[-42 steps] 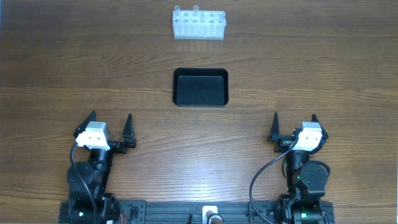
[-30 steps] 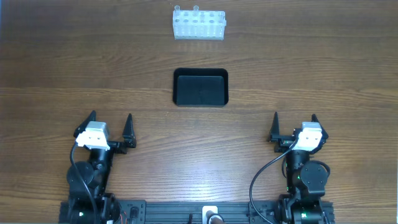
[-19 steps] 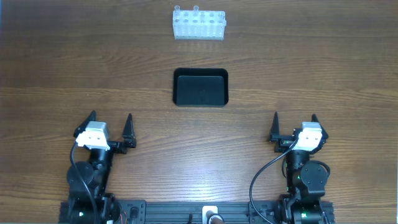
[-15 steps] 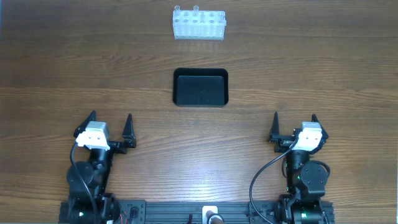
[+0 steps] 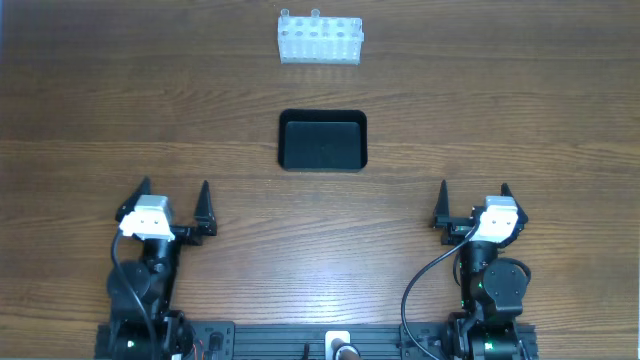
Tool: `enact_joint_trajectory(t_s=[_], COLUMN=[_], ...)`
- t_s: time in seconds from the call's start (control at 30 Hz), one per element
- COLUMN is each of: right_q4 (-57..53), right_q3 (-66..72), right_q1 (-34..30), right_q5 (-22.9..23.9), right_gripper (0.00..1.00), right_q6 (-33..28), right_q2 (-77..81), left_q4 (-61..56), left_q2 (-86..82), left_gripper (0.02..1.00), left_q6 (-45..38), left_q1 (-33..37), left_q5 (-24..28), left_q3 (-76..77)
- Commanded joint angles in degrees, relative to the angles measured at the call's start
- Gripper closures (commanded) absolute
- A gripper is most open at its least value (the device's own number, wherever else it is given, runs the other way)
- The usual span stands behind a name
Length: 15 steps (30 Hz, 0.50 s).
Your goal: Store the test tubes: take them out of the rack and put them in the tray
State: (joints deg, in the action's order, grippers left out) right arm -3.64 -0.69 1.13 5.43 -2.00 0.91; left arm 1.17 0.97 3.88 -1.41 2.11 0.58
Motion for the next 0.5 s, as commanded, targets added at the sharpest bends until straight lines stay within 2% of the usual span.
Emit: enact_joint_trajectory(t_s=[0.03,0.23,0.5], right_q4=[-0.22,-0.22,-0.22], right_q3=[0.42,0.42,0.39], right_q1=[-0.39,-0.39,-0.39], right_q5=[-0.66,-0.66,-0.66], right_gripper=[0.009,0.009,0.007], right_q6=[-0.22,-0.22,-0.22], right_q2=[-0.63,-0.63,-0.63], left_q4=[-13.92,-29.79,-27.69], left_q2=[6.12,29.09,61.92], left_gripper=[0.020,0.020,0.020], left_q6=[-0.48,-0.44,-0.48], left_q1=[0.28,-0.11,-4.59], left_q5=[-1.64,1.55,1.05], left_q3=[0.02,8.09,35.76])
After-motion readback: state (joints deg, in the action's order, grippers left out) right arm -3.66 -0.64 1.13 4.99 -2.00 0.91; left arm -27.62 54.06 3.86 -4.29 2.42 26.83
